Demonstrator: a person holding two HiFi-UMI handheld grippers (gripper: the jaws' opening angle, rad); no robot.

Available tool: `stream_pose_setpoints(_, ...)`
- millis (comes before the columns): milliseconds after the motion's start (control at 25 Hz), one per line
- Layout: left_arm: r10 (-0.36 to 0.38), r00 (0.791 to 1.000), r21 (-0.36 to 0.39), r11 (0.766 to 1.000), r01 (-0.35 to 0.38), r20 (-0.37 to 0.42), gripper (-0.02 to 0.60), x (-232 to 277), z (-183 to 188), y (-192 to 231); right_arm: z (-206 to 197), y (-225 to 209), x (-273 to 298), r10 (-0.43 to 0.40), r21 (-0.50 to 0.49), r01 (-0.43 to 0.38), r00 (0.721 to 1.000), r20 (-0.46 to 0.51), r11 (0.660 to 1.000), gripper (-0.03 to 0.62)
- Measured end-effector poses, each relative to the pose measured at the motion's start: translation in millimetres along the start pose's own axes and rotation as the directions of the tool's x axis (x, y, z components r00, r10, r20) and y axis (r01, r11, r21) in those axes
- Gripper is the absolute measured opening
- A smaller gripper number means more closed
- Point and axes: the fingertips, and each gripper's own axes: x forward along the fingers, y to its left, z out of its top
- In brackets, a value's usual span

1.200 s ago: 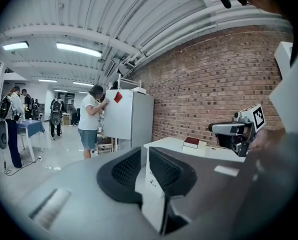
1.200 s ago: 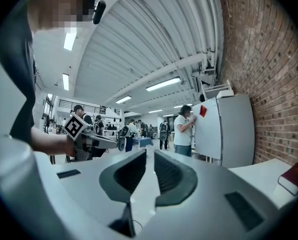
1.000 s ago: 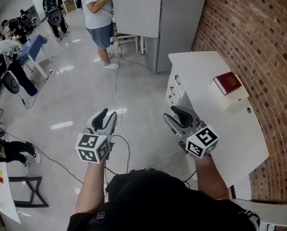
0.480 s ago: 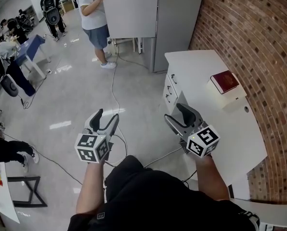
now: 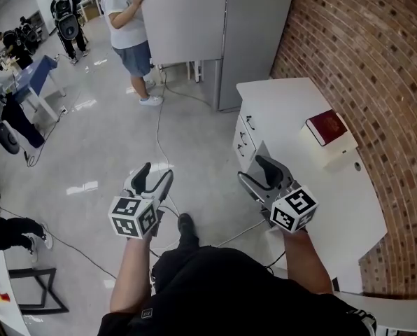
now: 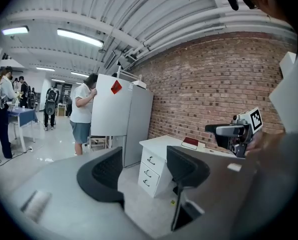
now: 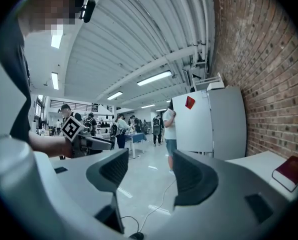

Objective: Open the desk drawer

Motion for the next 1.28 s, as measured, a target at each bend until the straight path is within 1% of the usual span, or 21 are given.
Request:
stream_pose_setpoints(160,-0.006,1.0,-0.01,1.0,0.006,-0.009,0.262,20.0,4.0,31.3,-1.6,-16.3,36.9,0.0,0.024,0.0,1.0,-0.017,1.0,0.249)
stream_pose_setpoints(360,-0.003,1.0,-0.037,0.999,0.002,-0.026,0.262,48.6,8.8,87.8,-5.9,-19.1,104.3,0.039,0.036,-0.037,0.998,-0.054,0.999,0.249)
stream_pose_setpoints(560,-0.036,0.999,-0.058,0.998,0.034,-0.037,0.262,82.3,20.4,137.1,-8.1,-28.9,165.7,0.042,0.049,-0.037,0.994,-0.103,0.998,0.249)
stream_pose_setpoints(840,-0.087,0.996,-0.083,0.993,0.084,-0.036,0.262,112.5,30.2,196.2,-0.2,-38.1,232.8,0.011,0.033,-0.006,0.988,-0.157,0.999,0.247)
stream_pose_setpoints(920,-0.101,0.994,-0.091,0.991,0.098,-0.031,0.262,117.5,31.5,209.8,3.0,-35.7,249.3,0.008,0.023,-0.004,0.986,-0.167,1.0,0.249)
stream_pose_setpoints(1000,-0.118,0.993,-0.082,0.99,0.116,-0.029,0.262,124.9,35.7,220.4,6.9,-34.3,262.5,0.006,0.012,-0.004,0.985,-0.173,1.0,0.247)
stream_pose_setpoints(1120,-0.139,0.99,-0.087,0.987,0.137,-0.019,0.262,133.0,41.6,226.8,6.2,-36.1,270.6,0.0,0.007,0.001,0.98,-0.201,1.0,0.249)
stream_pose_setpoints(1200,-0.149,0.989,-0.098,0.984,0.147,-0.009,0.261,135.4,40.5,227.8,2.5,-42.5,273.7,-0.012,0.005,0.013,0.976,-0.218,1.0,0.248)
stream_pose_setpoints(1280,-0.164,0.986,-0.105,0.981,0.161,-0.018,0.261,143.9,35.0,230.2,0.1,-55.1,282.0,-0.032,0.007,0.035,0.974,-0.225,0.999,0.248)
